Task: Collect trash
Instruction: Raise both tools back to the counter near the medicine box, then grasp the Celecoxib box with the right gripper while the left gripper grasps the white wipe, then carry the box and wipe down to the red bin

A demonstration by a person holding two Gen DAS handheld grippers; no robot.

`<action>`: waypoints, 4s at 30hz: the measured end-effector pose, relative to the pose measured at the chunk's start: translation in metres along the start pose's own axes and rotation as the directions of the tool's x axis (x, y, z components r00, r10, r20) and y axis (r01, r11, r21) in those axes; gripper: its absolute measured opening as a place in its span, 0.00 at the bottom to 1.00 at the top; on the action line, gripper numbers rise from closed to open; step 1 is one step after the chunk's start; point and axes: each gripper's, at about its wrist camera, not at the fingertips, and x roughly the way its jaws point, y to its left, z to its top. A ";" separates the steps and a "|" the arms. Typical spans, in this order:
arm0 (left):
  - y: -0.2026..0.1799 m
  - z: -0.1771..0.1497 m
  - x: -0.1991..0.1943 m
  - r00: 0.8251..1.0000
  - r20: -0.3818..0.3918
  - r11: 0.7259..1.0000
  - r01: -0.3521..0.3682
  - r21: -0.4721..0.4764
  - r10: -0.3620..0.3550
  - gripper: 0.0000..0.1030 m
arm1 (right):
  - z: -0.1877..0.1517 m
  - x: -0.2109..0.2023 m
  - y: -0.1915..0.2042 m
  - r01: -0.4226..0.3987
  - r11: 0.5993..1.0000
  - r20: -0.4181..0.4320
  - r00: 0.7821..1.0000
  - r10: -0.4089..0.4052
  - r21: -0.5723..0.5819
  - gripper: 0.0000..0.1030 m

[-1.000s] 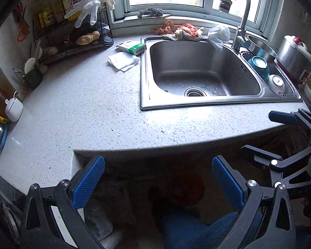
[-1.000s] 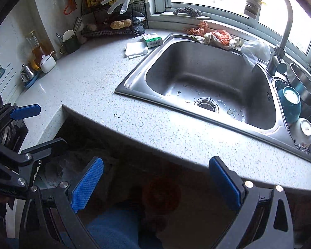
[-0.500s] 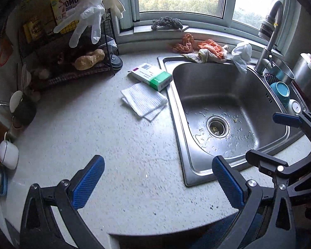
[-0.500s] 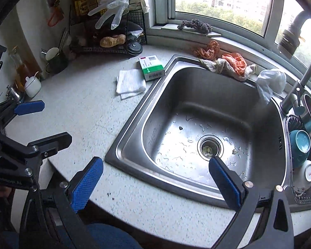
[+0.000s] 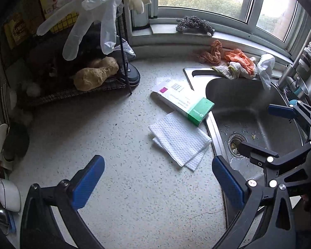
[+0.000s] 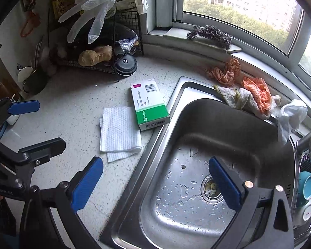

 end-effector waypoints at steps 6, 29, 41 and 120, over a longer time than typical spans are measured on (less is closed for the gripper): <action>0.028 0.013 0.038 0.998 -0.056 0.999 0.011 -0.045 -0.014 1.00 | 0.030 0.039 0.004 -0.002 0.999 -0.049 0.999 0.000 -0.043 0.99; 0.052 0.023 0.081 0.982 -0.155 0.992 0.093 -0.085 -0.106 1.00 | 0.068 0.098 -0.007 -0.041 0.997 -0.158 0.987 0.031 -0.059 0.57; 0.001 0.039 0.095 0.959 -0.200 0.970 0.222 0.099 -0.199 1.00 | 0.022 0.029 -0.041 0.031 0.995 -0.113 0.993 -0.020 0.095 0.57; -0.285 -0.271 -0.102 0.957 -0.219 0.937 0.245 0.249 -0.192 0.04 | -0.349 -0.225 -0.034 -0.008 0.968 -0.079 0.996 0.028 0.252 0.57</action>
